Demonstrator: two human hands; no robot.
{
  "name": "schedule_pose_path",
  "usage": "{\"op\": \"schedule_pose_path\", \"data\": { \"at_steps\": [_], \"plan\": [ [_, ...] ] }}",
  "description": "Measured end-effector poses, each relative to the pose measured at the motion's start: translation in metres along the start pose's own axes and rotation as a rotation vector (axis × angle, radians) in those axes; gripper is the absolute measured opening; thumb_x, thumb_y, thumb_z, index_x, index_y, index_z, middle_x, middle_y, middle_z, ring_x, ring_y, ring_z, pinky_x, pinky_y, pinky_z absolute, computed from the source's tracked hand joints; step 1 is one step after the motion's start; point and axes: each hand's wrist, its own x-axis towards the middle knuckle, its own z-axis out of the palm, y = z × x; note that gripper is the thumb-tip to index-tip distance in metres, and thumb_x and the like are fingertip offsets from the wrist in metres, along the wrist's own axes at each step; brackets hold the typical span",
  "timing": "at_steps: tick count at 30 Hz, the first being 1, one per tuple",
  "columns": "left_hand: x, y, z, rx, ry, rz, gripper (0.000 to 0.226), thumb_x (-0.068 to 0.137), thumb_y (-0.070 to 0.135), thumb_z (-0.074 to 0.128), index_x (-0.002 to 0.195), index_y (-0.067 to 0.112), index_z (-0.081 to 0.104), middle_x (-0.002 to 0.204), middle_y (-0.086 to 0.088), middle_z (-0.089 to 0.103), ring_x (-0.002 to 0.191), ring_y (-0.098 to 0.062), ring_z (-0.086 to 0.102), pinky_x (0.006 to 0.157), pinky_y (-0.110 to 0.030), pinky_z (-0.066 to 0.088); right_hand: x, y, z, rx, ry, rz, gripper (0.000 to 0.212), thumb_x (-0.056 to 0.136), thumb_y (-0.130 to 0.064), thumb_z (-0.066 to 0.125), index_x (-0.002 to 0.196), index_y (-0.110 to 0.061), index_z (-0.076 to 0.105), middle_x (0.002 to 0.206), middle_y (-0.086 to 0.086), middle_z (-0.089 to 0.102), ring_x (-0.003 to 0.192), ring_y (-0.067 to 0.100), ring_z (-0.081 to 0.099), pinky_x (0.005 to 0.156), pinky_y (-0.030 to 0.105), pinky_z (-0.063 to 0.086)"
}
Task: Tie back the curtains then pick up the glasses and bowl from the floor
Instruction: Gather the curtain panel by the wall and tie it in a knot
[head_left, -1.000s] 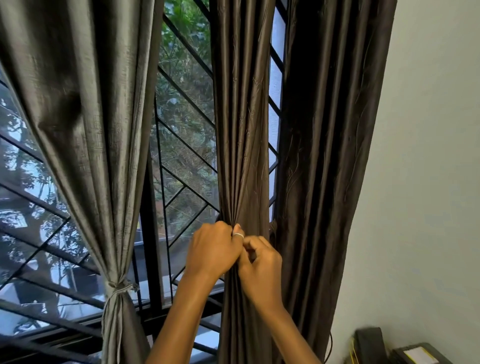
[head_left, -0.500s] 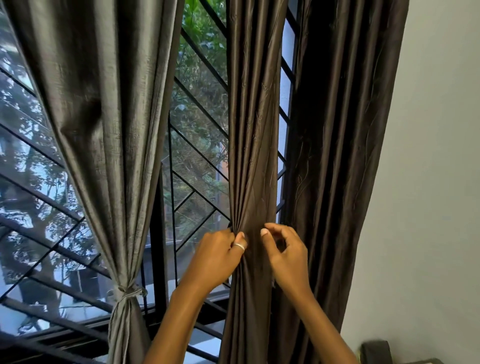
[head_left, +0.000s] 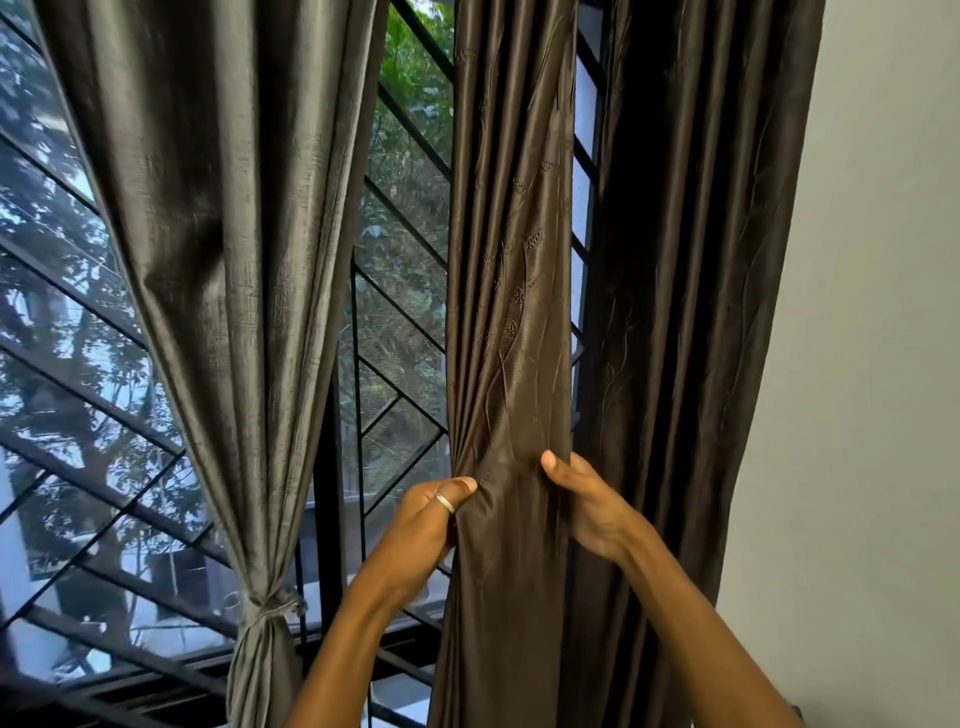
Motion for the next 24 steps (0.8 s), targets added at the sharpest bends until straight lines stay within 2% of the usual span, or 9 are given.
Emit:
{"op": "schedule_pose_path", "data": {
  "at_steps": [3,6,9,13,16,18,20,22,24],
  "plan": [
    [0.000,-0.001,0.004,-0.206,0.028,-0.060,0.034,0.099,0.012,0.044,0.088,0.003,0.075,0.096,-0.018,0.075,0.085,-0.024,0.073,0.081,-0.036,0.056,-0.003,-0.005,0.004,0.112,-0.042,0.078,0.120,0.036,-0.048,0.101,0.138,-0.007,0.052,0.123,0.015,0.070,0.111,0.029,0.070,0.087,0.042,0.059],
    [-0.002,-0.005,0.007,-0.380,0.022,-0.133,0.026,0.087,0.018,0.055,0.095,0.000,0.073,0.101,-0.024,0.073,0.085,-0.030,0.073,0.086,-0.043,0.054,-0.007,-0.009,0.011,0.165,-0.095,0.084,0.109,0.019,-0.038,0.103,0.116,-0.009,0.061,0.098,0.012,0.078,0.087,0.025,0.076,0.068,0.036,0.062],
    [-0.003,-0.008,0.006,-0.460,0.001,-0.189,0.037,0.081,0.025,0.059,0.103,-0.002,0.072,0.105,-0.026,0.071,0.087,-0.032,0.072,0.087,-0.045,0.055,-0.010,-0.009,0.016,0.177,-0.119,0.095,0.109,0.015,-0.034,0.104,0.112,-0.011,0.060,0.091,0.011,0.078,0.081,0.024,0.077,0.064,0.035,0.062],
    [-0.002,-0.012,0.002,-0.466,-0.003,-0.179,0.034,0.080,0.028,0.059,0.095,0.003,0.078,0.108,-0.026,0.071,0.089,-0.032,0.072,0.089,-0.045,0.055,-0.010,-0.004,0.010,0.155,-0.182,0.108,0.104,0.027,-0.030,0.105,0.118,-0.009,0.059,0.102,0.013,0.076,0.092,0.027,0.075,0.072,0.038,0.062],
    [-0.001,-0.009,0.001,-0.425,0.012,-0.132,0.030,0.082,0.027,0.059,0.091,0.007,0.080,0.110,-0.025,0.071,0.093,-0.031,0.072,0.093,-0.046,0.053,-0.010,-0.003,0.003,0.052,-0.167,0.095,0.094,0.041,-0.029,0.102,0.123,-0.006,0.061,0.115,0.017,0.073,0.106,0.030,0.071,0.085,0.041,0.060],
    [0.000,-0.008,-0.002,-0.352,0.035,-0.080,0.030,0.086,0.026,0.056,0.090,0.010,0.081,0.109,-0.022,0.072,0.096,-0.030,0.072,0.091,-0.044,0.055,-0.009,-0.005,0.001,-0.057,-0.129,0.081,0.074,0.061,-0.026,0.095,0.124,-0.002,0.063,0.122,0.018,0.070,0.112,0.031,0.069,0.092,0.039,0.057],
    [0.003,-0.010,-0.005,-0.234,0.064,-0.029,0.031,0.093,0.026,0.053,0.098,0.008,0.077,0.108,-0.020,0.073,0.098,-0.031,0.071,0.089,-0.042,0.058,-0.011,-0.010,0.000,-0.172,-0.063,0.047,0.047,0.079,-0.020,0.083,0.120,-0.003,0.067,0.120,0.016,0.072,0.112,0.029,0.069,0.094,0.038,0.056],
    [0.006,-0.014,-0.009,-0.089,0.089,0.010,0.033,0.100,0.027,0.048,0.105,0.005,0.073,0.106,-0.017,0.074,0.101,-0.033,0.070,0.093,-0.046,0.055,-0.013,-0.013,-0.003,-0.301,0.004,0.002,0.038,0.083,-0.022,0.079,0.117,-0.007,0.071,0.115,0.010,0.075,0.109,0.026,0.071,0.094,0.039,0.056],
    [0.010,-0.018,-0.013,0.030,0.104,0.060,0.033,0.103,0.028,0.046,0.105,0.008,0.073,0.103,-0.010,0.076,0.100,-0.026,0.071,0.095,-0.043,0.054,-0.014,-0.015,-0.004,-0.413,0.073,-0.053,0.032,0.085,-0.022,0.078,0.114,-0.009,0.073,0.110,0.005,0.076,0.103,0.020,0.073,0.088,0.033,0.059]
  ]
}}
